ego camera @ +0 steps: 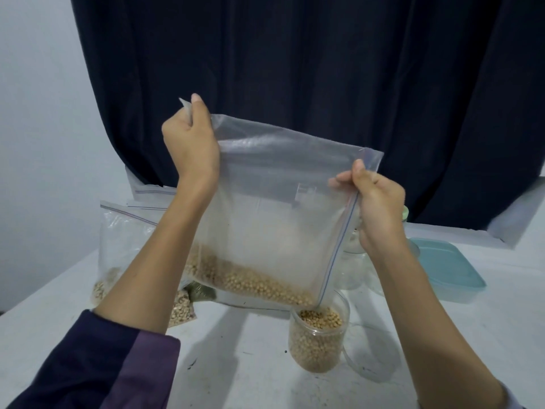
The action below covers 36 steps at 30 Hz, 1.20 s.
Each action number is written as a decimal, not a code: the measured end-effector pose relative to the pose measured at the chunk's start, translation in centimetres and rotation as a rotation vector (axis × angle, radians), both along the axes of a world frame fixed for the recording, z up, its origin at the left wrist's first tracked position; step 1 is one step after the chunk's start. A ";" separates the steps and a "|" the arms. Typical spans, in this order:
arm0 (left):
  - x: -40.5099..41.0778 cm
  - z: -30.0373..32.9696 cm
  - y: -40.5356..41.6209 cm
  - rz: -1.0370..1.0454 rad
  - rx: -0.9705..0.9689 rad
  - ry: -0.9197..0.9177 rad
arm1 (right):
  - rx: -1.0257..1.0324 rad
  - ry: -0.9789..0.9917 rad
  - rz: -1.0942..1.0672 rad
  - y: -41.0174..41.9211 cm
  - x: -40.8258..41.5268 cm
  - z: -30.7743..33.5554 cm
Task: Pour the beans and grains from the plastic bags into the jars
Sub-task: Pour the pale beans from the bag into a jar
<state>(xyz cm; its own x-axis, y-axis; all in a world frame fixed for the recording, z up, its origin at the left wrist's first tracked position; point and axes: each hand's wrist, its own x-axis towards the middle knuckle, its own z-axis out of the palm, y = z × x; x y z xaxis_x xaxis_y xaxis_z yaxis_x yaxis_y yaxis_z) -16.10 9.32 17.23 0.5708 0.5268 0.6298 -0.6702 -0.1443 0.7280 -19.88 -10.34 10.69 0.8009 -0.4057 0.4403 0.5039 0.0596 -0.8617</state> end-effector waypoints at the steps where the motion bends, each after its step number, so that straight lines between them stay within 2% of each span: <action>1: 0.0 0.1 -0.1 -0.003 -0.004 0.001 | 0.000 -0.005 0.011 0.0 -0.1 0.0; 3: -0.1 0.1 -0.1 -0.002 -0.007 -0.001 | -0.036 0.001 0.060 0.1 -0.3 0.0; 6: -0.1 0.1 0.1 0.004 0.005 -0.005 | -0.012 -0.016 0.015 0.0 -0.3 -0.1; 10: -0.1 0.4 0.3 0.013 0.003 -0.009 | -0.008 0.046 0.162 0.2 0.1 -0.2; 17: -0.5 0.6 0.5 0.011 0.008 -0.018 | 0.061 0.059 0.122 0.5 1.0 0.0; 27: -0.5 0.4 0.6 0.028 0.043 -0.040 | 0.096 0.085 0.174 0.5 2.1 0.2; 34: -0.4 0.2 0.3 0.027 0.053 -0.042 | 0.040 0.075 0.113 0.3 2.2 0.3; 36: -0.3 0.2 0.3 0.032 0.045 -0.040 | 0.037 0.087 0.157 0.2 2.1 0.3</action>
